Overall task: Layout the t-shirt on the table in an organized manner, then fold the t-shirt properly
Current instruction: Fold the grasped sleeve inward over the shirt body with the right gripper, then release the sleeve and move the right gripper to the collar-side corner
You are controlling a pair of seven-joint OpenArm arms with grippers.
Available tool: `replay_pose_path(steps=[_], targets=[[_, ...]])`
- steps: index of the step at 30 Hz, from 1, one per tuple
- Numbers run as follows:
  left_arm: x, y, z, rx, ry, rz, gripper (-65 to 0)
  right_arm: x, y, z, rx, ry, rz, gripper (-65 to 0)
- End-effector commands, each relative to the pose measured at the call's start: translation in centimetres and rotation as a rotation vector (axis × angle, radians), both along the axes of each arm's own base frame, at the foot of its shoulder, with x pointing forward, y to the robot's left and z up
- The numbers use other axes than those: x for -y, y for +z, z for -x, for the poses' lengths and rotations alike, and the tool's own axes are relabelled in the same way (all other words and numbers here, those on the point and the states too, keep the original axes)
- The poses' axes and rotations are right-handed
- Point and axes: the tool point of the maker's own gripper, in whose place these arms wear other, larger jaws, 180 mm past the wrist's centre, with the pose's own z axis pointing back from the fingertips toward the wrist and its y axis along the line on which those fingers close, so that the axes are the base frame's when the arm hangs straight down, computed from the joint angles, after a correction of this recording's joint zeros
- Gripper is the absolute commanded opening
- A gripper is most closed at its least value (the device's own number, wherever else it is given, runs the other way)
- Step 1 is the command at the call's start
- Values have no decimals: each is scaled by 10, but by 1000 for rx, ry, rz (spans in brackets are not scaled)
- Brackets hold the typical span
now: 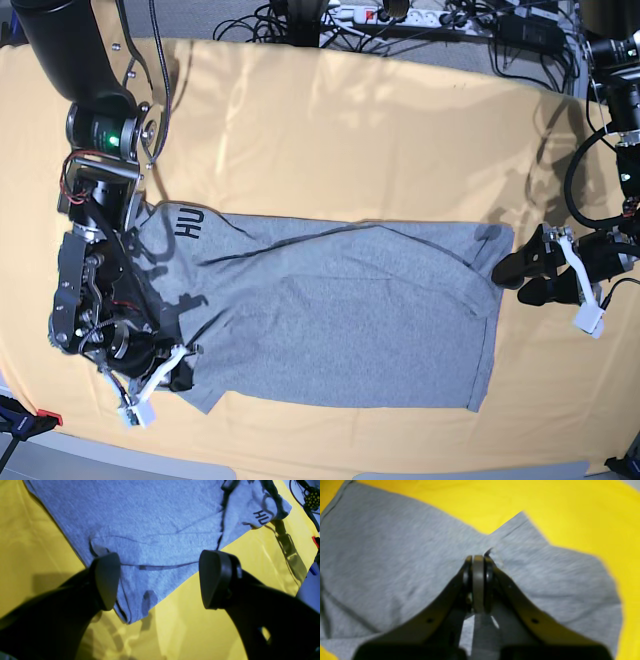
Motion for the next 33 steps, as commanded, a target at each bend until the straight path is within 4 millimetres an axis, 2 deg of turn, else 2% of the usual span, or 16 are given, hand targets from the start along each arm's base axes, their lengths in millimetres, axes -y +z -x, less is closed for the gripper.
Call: replay_pose_path(steps=[1,4,14,21,24,26,29,30,33], targets=[[-3,22,-7,62,1,13,-156,6,36,-15,94,-21,-3,-650],[-3,22,-7,62,1,13,-156,14,35,-18,89,-62,21,-650],[-3,22,-7,62,1,13,-156,61,26,-23,56,-309,124,-650],[-3,22,-7,63,1,13,-156,70,24,-22,43,-356,148,-650],[-3,22,-7,63,1,13,-156,65,24,-22,48,-327,151,-644],[-3,22,-7,63,1,13,-156,68,25,-23,51,-344,150,-512],[-5,23,-7,67,7,12,-156,89,28,-22,48,-443,152,-320],[-7,25,-8,73,14,15,-156,95,29,-21,49,-455,155,-287],[-20,37,-10,109,58,28,-156,109,29,-16,27,-466,151,-282]])
